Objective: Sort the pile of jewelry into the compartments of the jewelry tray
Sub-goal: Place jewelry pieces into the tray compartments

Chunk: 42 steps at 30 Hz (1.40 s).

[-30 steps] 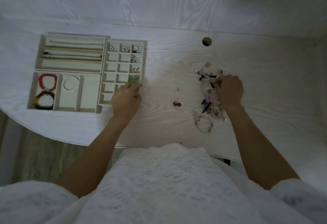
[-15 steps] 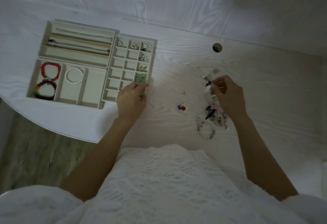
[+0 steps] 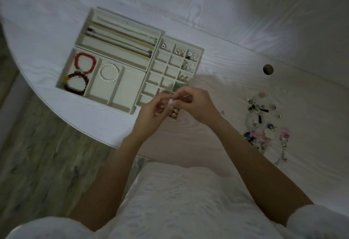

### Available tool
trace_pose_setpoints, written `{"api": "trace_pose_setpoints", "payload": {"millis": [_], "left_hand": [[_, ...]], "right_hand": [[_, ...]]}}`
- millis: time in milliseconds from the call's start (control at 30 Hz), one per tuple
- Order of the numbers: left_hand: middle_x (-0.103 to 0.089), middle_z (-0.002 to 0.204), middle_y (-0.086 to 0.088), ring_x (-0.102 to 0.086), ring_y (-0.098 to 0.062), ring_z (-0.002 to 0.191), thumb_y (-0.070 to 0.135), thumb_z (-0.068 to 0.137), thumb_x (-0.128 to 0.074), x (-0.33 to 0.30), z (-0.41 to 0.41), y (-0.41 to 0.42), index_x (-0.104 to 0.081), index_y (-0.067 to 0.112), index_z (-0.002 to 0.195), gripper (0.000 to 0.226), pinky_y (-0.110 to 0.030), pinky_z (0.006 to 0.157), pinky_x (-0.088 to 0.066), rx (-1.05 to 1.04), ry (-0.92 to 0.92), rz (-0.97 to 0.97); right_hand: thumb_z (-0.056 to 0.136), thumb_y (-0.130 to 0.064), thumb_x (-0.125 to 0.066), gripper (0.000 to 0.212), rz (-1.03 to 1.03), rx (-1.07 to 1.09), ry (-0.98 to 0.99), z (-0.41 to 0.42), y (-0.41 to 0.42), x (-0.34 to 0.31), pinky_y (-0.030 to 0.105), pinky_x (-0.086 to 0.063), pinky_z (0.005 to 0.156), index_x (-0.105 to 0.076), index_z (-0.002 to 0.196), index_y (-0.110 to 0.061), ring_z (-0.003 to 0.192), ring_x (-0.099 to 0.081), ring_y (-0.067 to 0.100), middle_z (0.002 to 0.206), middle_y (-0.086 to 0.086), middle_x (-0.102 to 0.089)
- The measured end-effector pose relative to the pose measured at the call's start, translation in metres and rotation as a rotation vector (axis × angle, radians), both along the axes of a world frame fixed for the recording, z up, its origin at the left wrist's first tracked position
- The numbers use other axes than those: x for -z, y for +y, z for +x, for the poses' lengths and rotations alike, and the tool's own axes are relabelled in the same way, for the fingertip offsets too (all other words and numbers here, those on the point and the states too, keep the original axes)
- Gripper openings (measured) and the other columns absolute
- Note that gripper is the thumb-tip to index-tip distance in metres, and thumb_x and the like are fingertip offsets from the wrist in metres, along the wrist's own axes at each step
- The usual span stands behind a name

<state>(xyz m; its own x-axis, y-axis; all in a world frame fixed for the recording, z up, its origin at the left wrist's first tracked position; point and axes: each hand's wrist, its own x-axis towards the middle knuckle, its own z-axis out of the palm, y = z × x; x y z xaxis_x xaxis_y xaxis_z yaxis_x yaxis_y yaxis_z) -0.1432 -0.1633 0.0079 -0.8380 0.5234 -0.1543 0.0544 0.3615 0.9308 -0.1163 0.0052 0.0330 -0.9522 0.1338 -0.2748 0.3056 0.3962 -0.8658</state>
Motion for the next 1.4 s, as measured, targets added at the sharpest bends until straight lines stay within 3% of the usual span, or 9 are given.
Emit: {"api": "trace_pose_setpoints", "payload": {"millis": [167,300,400,533,667,867,1000,1167,1400], "left_hand": [[-0.07,0.083,0.004,-0.066,-0.01,0.074,0.025,0.087,-0.068,0.014,-0.033,-0.012,-0.068,0.019,0.093,0.009,-0.029,0.067,-0.054,-0.15,0.137,-0.156],[-0.073,0.082,-0.003,-0.068,-0.019,0.07,0.028,0.086,-0.062,0.017,-0.054,-0.009,-0.073,0.017,0.098,0.02,-0.032,0.065,-0.054,0.0,0.309,-0.286],[-0.072,0.081,-0.002,-0.065,-0.017,0.068,0.028,0.089,-0.058,0.015,-0.058,-0.008,-0.071,0.018,0.1,0.02,-0.029,0.063,-0.052,0.056,0.273,-0.257],[-0.067,0.085,0.005,-0.056,0.003,0.066,0.019,0.092,-0.061,0.017,-0.056,-0.014,-0.069,0.017,0.104,0.015,-0.012,0.062,-0.044,0.067,0.167,-0.173],[-0.068,0.087,0.002,-0.055,0.001,0.07,0.016,0.09,-0.062,0.02,-0.056,-0.016,-0.07,0.015,0.101,0.013,-0.012,0.063,-0.043,0.067,0.232,-0.185],[-0.061,0.108,-0.009,-0.064,-0.022,0.083,0.008,0.082,-0.062,0.023,-0.064,-0.024,-0.065,0.009,0.111,0.029,-0.032,0.069,-0.054,0.105,0.471,-0.304],[-0.061,0.098,-0.01,-0.056,-0.027,0.085,0.018,0.084,-0.053,0.021,-0.065,-0.034,-0.069,0.009,0.097,0.023,-0.034,0.064,-0.048,0.105,0.631,-0.394],[-0.057,0.088,-0.008,-0.048,-0.022,0.082,0.032,0.082,-0.063,0.025,-0.064,-0.021,-0.07,0.014,0.086,0.019,-0.025,0.065,-0.034,0.156,0.654,-0.505],[-0.06,0.079,-0.006,-0.056,-0.026,0.074,0.028,0.068,-0.08,0.021,-0.078,-0.005,-0.074,0.017,0.075,0.015,-0.026,0.057,-0.04,0.26,0.668,-0.595]], "right_hand": [[0.076,-0.007,-0.07,0.001,0.154,0.005,0.049,-0.019,-0.013,0.016,0.027,-0.048,0.062,-0.069,0.077,-0.006,0.068,-0.061,0.015,0.074,0.004,-0.068],[0.076,-0.005,-0.07,0.004,0.297,-0.006,0.086,-0.029,-0.023,0.03,0.01,-0.034,0.057,-0.067,0.076,-0.008,0.067,-0.057,0.016,0.074,0.006,-0.066],[0.081,-0.013,-0.067,0.007,0.388,0.0,0.086,-0.029,-0.026,0.037,0.022,-0.034,0.057,-0.062,0.085,-0.009,0.071,-0.053,0.019,0.082,0.007,-0.062],[0.082,-0.017,-0.069,0.027,0.376,-0.054,0.066,-0.031,-0.026,0.038,0.022,-0.038,0.072,-0.061,0.108,-0.014,0.094,-0.055,0.018,0.105,0.005,-0.062],[0.082,-0.017,-0.067,0.011,0.396,-0.076,0.054,-0.03,-0.028,0.035,0.026,-0.036,0.065,-0.067,0.093,-0.014,0.084,-0.057,0.023,0.09,0.004,-0.066],[0.074,-0.009,-0.073,0.023,0.628,-0.086,0.121,-0.025,-0.031,0.03,0.025,-0.038,0.066,-0.066,0.096,-0.006,0.089,-0.054,0.026,0.096,0.011,-0.059],[0.074,-0.002,-0.071,0.007,0.743,-0.042,0.247,-0.017,-0.022,0.025,0.024,-0.034,0.058,-0.065,0.079,-0.004,0.078,-0.054,0.027,0.084,0.012,-0.057],[0.073,-0.009,-0.075,0.004,0.783,-0.12,0.205,-0.02,-0.028,0.03,0.029,-0.041,0.058,-0.071,0.075,-0.008,0.075,-0.054,0.028,0.08,0.011,-0.056],[0.078,-0.019,-0.07,0.01,0.887,-0.2,0.198,-0.028,-0.032,0.034,0.027,-0.032,0.06,-0.074,0.077,-0.01,0.074,-0.052,0.028,0.078,0.009,-0.053]]}}
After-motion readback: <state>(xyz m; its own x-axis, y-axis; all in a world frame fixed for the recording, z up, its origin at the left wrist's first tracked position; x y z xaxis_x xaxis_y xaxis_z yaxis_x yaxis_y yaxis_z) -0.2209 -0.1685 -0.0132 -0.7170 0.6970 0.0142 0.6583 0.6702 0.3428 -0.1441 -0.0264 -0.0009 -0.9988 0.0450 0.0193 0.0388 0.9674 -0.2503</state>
